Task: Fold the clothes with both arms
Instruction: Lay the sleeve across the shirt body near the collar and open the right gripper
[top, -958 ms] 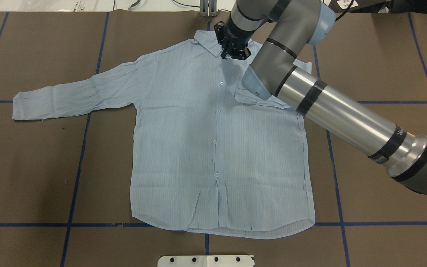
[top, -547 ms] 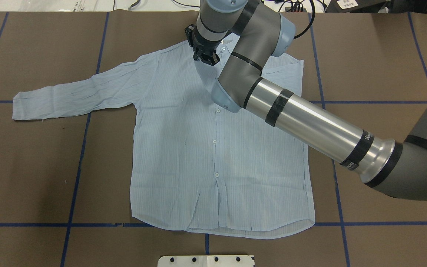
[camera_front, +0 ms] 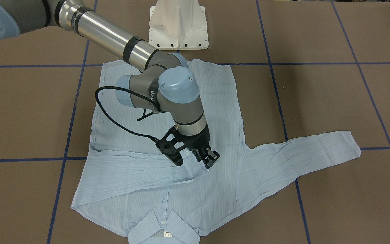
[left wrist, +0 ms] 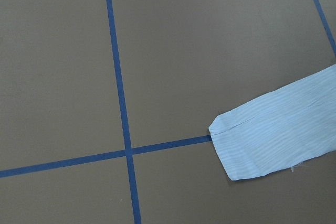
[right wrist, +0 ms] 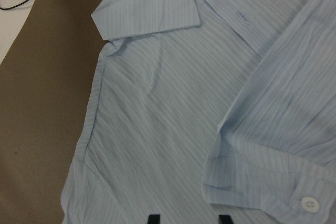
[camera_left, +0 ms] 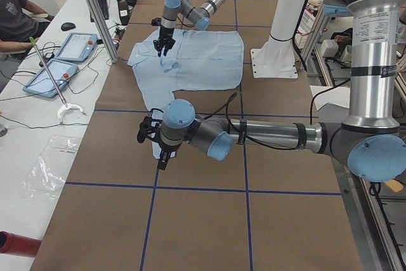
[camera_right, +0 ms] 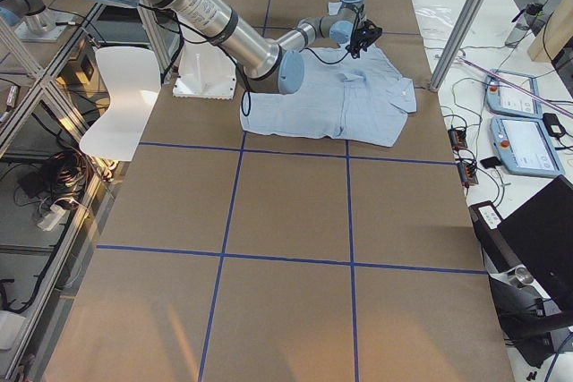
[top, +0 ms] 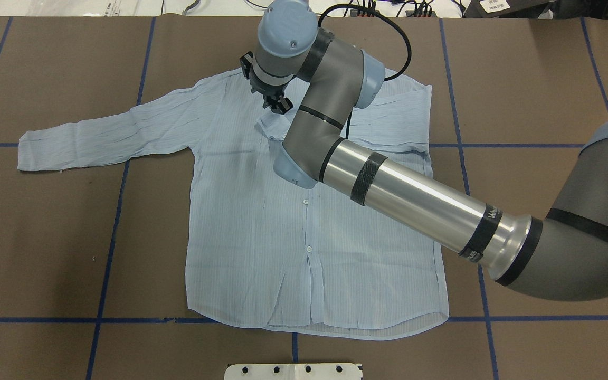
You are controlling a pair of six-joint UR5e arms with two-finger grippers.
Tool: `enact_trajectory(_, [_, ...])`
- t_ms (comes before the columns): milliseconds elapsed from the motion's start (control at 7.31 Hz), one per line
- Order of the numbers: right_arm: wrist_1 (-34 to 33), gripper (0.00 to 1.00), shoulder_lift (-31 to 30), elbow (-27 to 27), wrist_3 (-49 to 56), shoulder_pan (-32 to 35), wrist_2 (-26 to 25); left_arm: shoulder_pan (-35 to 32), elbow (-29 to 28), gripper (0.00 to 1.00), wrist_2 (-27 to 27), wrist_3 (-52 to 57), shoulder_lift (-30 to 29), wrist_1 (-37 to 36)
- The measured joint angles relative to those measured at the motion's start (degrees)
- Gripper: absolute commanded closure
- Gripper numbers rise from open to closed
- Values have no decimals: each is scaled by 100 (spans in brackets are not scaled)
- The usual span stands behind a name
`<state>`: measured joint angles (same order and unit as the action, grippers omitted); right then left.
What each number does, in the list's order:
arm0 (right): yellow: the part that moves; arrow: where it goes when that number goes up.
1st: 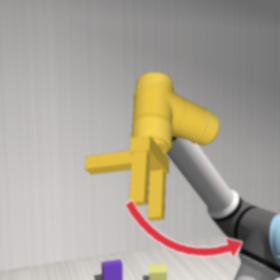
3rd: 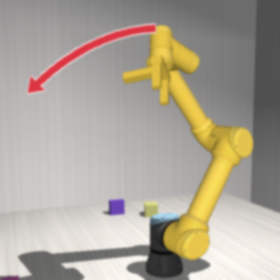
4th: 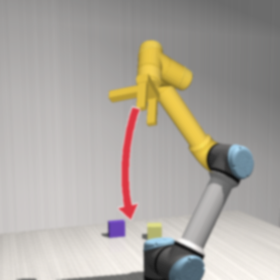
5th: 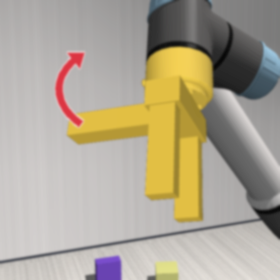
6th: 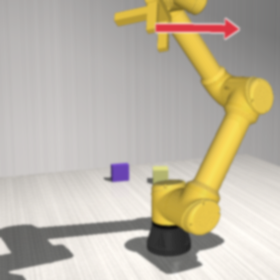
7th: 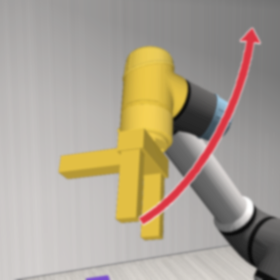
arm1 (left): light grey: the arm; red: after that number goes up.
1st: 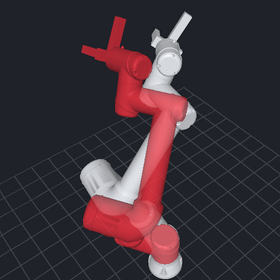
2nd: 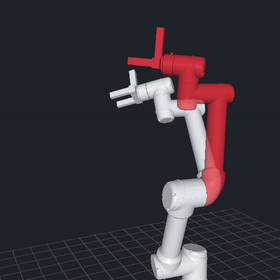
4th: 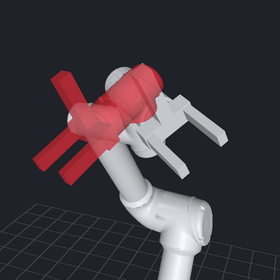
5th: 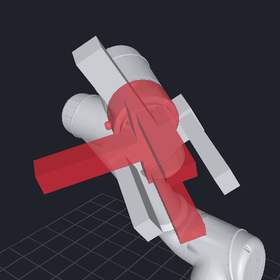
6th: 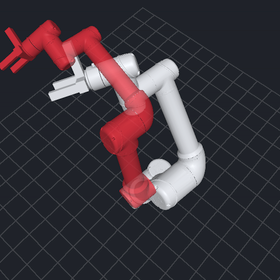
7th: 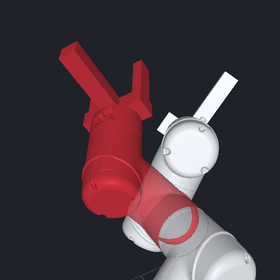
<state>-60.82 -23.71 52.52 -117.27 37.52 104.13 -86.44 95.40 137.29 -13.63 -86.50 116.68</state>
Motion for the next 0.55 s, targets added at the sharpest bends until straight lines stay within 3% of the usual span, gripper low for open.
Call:
enact_trajectory(274, [58, 1, 223, -195, -189, -109, -197, 269, -93, 0, -3, 13, -30, 23])
enact_trajectory(547, [32, 1, 197, -20, -244, -100, -216, 564, -345, 0, -15, 12, -169, 242])
